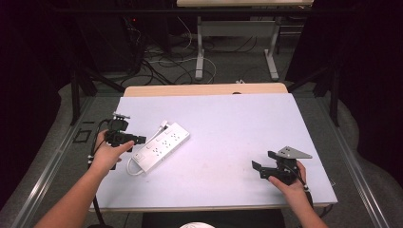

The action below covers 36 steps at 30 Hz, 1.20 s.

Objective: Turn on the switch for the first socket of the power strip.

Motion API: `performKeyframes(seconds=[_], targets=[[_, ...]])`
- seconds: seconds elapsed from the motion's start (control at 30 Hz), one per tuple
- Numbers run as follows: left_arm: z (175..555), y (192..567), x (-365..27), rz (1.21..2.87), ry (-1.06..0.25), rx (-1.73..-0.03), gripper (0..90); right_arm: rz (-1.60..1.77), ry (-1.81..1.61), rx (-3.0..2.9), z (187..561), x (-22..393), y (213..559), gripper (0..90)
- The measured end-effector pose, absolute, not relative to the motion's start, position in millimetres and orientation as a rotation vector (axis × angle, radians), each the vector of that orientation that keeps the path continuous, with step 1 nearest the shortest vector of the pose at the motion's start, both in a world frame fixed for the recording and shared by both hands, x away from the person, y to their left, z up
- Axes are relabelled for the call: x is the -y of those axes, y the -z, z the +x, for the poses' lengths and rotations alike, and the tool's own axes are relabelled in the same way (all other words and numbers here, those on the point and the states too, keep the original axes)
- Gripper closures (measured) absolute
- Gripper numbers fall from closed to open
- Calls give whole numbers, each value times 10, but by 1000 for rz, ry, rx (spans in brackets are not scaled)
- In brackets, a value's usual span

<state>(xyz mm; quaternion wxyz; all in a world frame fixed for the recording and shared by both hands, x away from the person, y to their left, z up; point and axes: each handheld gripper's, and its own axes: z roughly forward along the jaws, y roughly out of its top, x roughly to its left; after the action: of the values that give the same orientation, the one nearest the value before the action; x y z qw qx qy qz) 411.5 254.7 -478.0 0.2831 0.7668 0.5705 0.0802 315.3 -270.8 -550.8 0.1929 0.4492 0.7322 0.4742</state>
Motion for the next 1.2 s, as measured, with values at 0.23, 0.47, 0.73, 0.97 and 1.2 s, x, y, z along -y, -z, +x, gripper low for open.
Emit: performKeyframes(seconds=[0.23, 0.47, 0.73, 0.97, 1.2], targets=[[4147, 4819, -2551, 2035, -160, -1560, 451, 1269, -1331, -2053, 3157, 2711, 5513, 174], [4182, 4870, -2533, 2027, -122, -1590, 549, 1277, -1335, -2046, 3162, 2708, 5520, 173], [4218, 4925, -2479, 2035, -97, -1596, 635, 1276, -1338, -2052, 3164, 2718, 5522, 173], [4251, 4956, -2424, 2071, -92, -1591, 710, 1281, -1337, -2053, 3166, 2713, 5524, 174], [4283, 4998, -2372, 2100, -85, -1592, 770, 1270, -1339, -2051, 3169, 2720, 5526, 173]])
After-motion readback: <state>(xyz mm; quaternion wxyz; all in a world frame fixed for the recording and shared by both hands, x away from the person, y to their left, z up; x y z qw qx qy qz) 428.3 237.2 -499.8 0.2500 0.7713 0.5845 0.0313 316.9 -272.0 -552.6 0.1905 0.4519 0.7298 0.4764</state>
